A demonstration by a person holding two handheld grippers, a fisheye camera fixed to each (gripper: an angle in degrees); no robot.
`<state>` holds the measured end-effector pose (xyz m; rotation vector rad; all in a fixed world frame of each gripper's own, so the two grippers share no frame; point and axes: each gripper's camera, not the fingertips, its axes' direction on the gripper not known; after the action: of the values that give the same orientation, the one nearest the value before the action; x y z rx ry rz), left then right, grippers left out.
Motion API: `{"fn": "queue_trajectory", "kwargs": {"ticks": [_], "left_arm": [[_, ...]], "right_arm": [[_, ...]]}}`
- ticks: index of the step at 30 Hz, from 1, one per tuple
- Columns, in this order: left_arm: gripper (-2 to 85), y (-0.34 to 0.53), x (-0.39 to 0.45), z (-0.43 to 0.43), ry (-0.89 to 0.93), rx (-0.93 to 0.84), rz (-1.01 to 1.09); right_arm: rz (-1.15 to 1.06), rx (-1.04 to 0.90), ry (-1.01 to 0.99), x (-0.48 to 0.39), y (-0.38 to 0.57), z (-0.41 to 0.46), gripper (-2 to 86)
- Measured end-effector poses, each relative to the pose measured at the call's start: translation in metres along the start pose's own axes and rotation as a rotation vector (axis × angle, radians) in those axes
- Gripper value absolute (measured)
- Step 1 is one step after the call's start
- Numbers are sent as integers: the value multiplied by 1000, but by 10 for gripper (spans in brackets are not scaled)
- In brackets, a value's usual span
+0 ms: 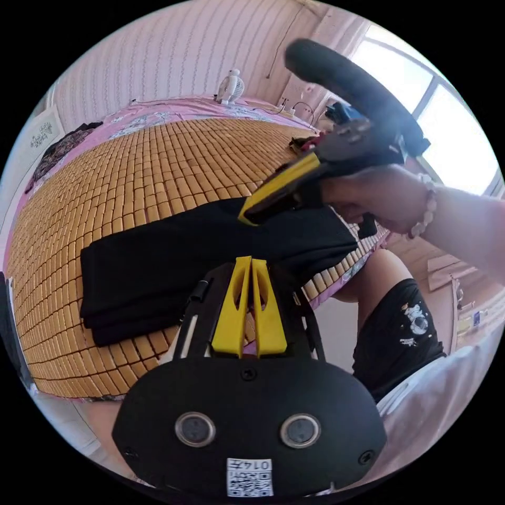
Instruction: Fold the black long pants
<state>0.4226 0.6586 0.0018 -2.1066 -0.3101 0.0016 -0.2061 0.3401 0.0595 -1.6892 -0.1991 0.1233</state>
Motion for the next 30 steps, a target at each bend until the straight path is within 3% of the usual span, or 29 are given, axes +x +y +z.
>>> {"fn": "queue_trajectory", "kwargs": {"ticks": [2, 8, 18, 23, 30], "left_arm": [[-10, 3, 5, 15, -2, -51, 51], [-10, 2, 17, 16, 3, -16, 18], [-10, -18, 40, 19, 9, -70, 112], [-5, -18, 63, -5, 85, 57, 175], [46, -34, 129, -10, 147, 114, 366]], "right_arm": [[-37, -137, 78, 0, -28, 37, -2], [-93, -238, 8, 12, -65, 41, -4], [46, -102, -88, 59, -58, 48, -1], [191, 78, -40, 101, 50, 14, 22], [575, 38, -164, 152, 198, 27, 111]]}}
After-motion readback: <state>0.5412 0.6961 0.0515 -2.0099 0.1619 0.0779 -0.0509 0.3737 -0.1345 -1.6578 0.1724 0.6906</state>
